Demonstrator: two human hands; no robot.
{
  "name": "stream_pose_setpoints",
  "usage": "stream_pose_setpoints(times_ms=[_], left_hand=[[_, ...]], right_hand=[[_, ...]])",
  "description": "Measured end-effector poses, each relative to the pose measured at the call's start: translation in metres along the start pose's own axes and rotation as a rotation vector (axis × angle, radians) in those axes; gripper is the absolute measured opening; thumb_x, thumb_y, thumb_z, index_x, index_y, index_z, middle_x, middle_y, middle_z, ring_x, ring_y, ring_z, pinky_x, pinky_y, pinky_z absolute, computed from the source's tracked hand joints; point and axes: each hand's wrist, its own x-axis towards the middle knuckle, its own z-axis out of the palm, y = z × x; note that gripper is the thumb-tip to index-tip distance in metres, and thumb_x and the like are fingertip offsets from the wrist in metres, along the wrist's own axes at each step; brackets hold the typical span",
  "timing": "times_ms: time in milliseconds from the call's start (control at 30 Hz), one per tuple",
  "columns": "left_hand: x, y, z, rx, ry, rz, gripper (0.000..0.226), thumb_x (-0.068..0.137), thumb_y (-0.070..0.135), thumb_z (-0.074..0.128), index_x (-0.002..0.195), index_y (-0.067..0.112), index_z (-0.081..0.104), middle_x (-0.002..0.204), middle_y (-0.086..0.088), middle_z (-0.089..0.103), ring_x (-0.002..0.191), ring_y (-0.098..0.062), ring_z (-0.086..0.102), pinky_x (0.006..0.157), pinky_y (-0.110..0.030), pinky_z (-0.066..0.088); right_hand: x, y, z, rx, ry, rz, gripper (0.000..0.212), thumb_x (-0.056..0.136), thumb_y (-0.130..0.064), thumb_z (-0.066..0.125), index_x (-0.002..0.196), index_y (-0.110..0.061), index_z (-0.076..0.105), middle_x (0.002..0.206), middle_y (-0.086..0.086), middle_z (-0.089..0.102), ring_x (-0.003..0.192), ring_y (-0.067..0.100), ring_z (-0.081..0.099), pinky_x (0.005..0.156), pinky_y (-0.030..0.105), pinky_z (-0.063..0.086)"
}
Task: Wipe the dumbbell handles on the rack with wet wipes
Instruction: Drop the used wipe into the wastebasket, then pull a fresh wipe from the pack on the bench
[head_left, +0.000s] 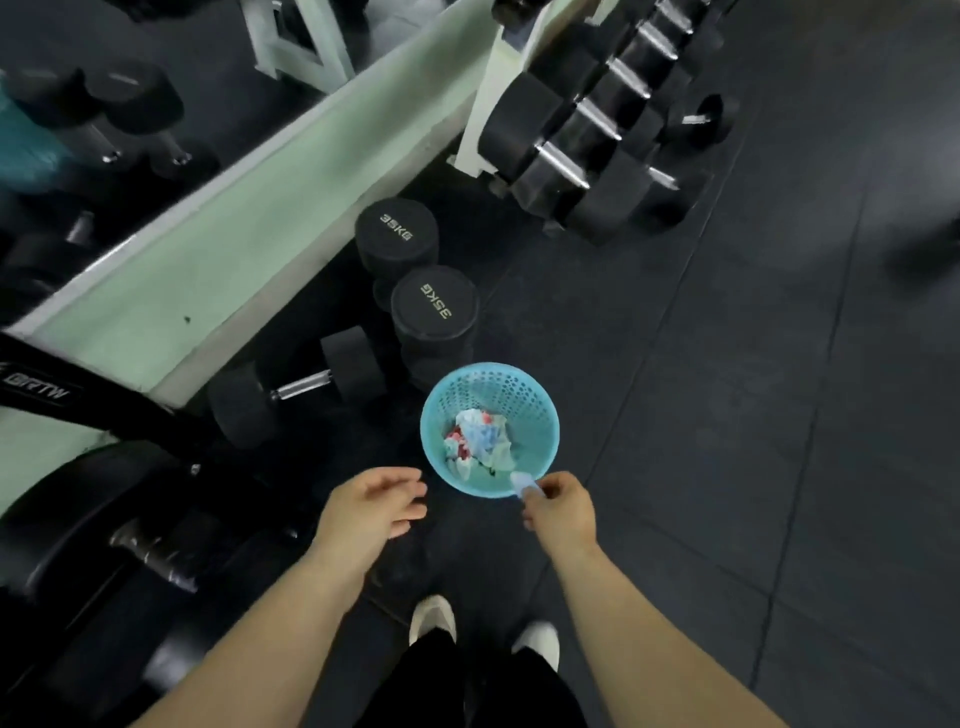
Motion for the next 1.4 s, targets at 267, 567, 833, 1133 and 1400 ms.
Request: stream_pose_setpoints(times_ms=[267, 567, 833, 1133, 1400], left_hand=[[0.057, 0.003, -0.011, -0.216, 0.264, -0.148, 0.023, 0.09, 0.001, 0.049, 0.085, 0.018, 0.063, 0.081, -0.001, 0.065, 0.06, -0.01, 0.06, 0.07, -0.024, 0.049], [0.024, 0.02, -0.006, -0.582, 0.649, -0.163, 0.024, 0.091, 0.003, 0.047, 0.08, 0.017, 0.062, 0.07, 0.001, 0.064, 0.058, -0.011, 0.055, 0.054, -0.017, 0.049], [-0.091, -0.018, -0.004, -0.848, 1.081, -0.077, 0.024, 0.092, 0.0, 0.045, 0.079, 0.012, 0.061, 0.066, -0.001, 0.062, 0.049, -0.006, 0.055, 0.051, -0.014, 0.047], [-0.295, -0.146, 0.144, -1.116, 1.632, -0.171, 0.028, 0.093, 0.002, 0.045, 0.075, 0.019, 0.061, 0.069, 0.001, 0.06, 0.044, 0.002, 0.054, 0.056, -0.015, 0.046], [-0.408, -0.213, 0.358, -1.564, 2.064, -0.343, 0.026, 0.086, -0.008, 0.05, 0.071, 0.012, 0.059, 0.064, -0.005, 0.057, 0.045, -0.005, 0.052, 0.044, -0.01, 0.043]], right_hand=[[0.12, -0.047, 0.028, -0.361, -0.228, 0.068, 0.049, 0.088, -0.013, 0.054, 0.133, -0.011, 0.036, 0.132, 0.007, 0.041, 0.108, 0.025, 0.051, 0.074, 0.025, 0.038], [0.105, -0.113, 0.036, -0.569, -0.591, -0.204, 0.019, 0.09, -0.009, 0.046, 0.102, -0.014, 0.059, 0.097, 0.0, 0.056, 0.084, 0.012, 0.051, 0.067, 0.019, 0.04], [-0.028, -0.131, 0.08, -0.691, -1.179, -0.657, 0.028, 0.084, -0.002, 0.054, 0.067, -0.023, 0.055, 0.067, -0.011, 0.055, 0.064, 0.003, 0.051, 0.056, 0.007, 0.039], [-0.199, 0.0, 0.002, -1.004, -1.807, -0.844, 0.022, 0.086, -0.011, 0.057, 0.068, -0.023, 0.059, 0.068, -0.002, 0.06, 0.065, 0.012, 0.055, 0.063, 0.022, 0.043], [-0.255, 0.148, -0.139, -1.435, -2.198, -0.848, 0.025, 0.088, 0.0, 0.049, 0.074, -0.018, 0.06, 0.071, 0.002, 0.061, 0.059, 0.012, 0.053, 0.054, 0.017, 0.045]])
